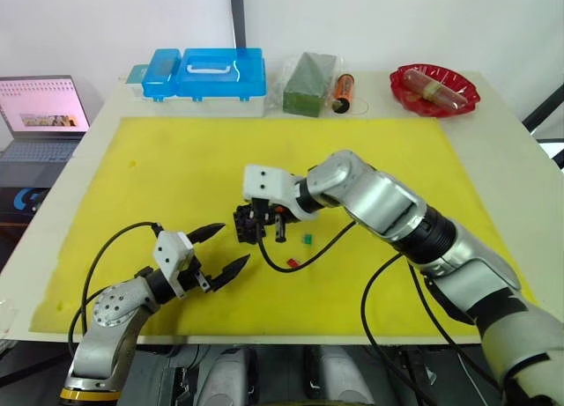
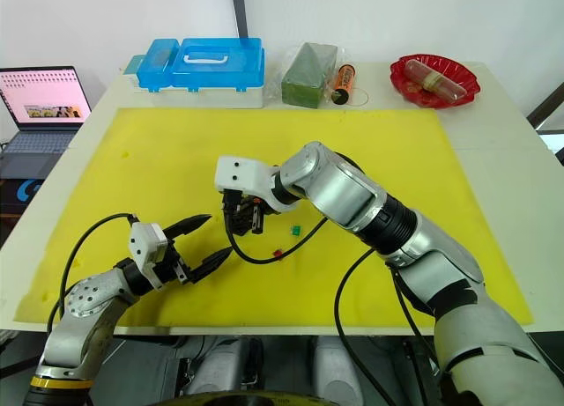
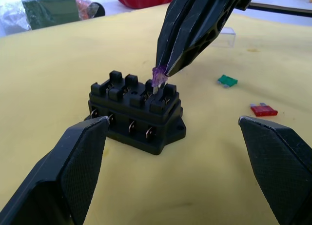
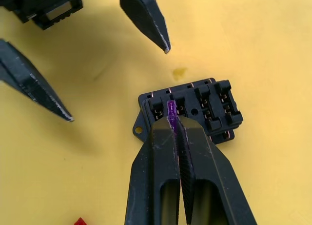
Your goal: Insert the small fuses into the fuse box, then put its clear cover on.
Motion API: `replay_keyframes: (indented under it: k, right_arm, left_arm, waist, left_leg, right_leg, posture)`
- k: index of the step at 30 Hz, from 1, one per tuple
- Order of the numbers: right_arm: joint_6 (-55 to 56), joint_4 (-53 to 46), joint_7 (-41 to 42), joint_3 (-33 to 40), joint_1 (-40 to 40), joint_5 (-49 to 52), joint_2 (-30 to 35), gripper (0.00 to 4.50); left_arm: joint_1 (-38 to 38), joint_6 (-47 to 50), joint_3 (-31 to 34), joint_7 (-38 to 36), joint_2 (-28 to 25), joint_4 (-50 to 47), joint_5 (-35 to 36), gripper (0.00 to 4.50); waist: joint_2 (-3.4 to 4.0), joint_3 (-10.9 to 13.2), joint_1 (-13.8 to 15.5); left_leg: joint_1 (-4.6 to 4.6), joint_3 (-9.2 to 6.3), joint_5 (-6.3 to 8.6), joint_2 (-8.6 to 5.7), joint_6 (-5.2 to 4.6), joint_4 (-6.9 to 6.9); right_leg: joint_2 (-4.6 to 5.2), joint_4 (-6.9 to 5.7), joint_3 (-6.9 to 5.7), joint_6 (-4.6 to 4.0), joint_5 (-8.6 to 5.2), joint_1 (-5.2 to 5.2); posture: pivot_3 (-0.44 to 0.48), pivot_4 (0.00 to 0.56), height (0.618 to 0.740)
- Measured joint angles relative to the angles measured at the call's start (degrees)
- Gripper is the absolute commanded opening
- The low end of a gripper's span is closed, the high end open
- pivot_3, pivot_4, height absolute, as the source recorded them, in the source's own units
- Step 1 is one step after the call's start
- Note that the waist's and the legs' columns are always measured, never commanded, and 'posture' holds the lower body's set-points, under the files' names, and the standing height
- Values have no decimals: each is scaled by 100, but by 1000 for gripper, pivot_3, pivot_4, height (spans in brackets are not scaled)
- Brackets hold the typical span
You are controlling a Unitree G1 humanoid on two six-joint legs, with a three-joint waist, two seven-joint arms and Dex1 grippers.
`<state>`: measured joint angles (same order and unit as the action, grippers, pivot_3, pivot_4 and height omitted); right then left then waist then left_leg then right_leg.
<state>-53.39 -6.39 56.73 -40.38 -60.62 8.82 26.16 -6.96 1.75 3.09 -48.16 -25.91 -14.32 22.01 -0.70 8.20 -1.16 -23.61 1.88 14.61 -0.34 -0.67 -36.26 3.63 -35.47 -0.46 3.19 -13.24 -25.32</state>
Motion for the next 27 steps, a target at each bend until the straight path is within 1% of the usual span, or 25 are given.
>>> replay_keyframes:
  k: [11, 27]
  right_arm:
    - [384, 1, 337, -39, -20, -346, -1, 12]
    - [677, 46, 579, -147, -16, -748, -2, 12]
  left_arm:
    - [-29, -123, 5, -32, 1, 79, -1, 4500]
    - [-154, -124, -34, 75, 38, -6, -11, 4500]
  waist:
    - [0, 0, 0]
    - [0, 0, 1]
  left_leg:
    - [0, 0, 0, 0, 1, -1]
    - [0, 0, 0, 0, 1, -1]
  right_leg:
    - [0, -1, 0, 0, 0, 0]
    - [0, -1, 0, 0, 0, 0]
  posture:
    - [0, 150, 740]
    - [0, 150, 740]
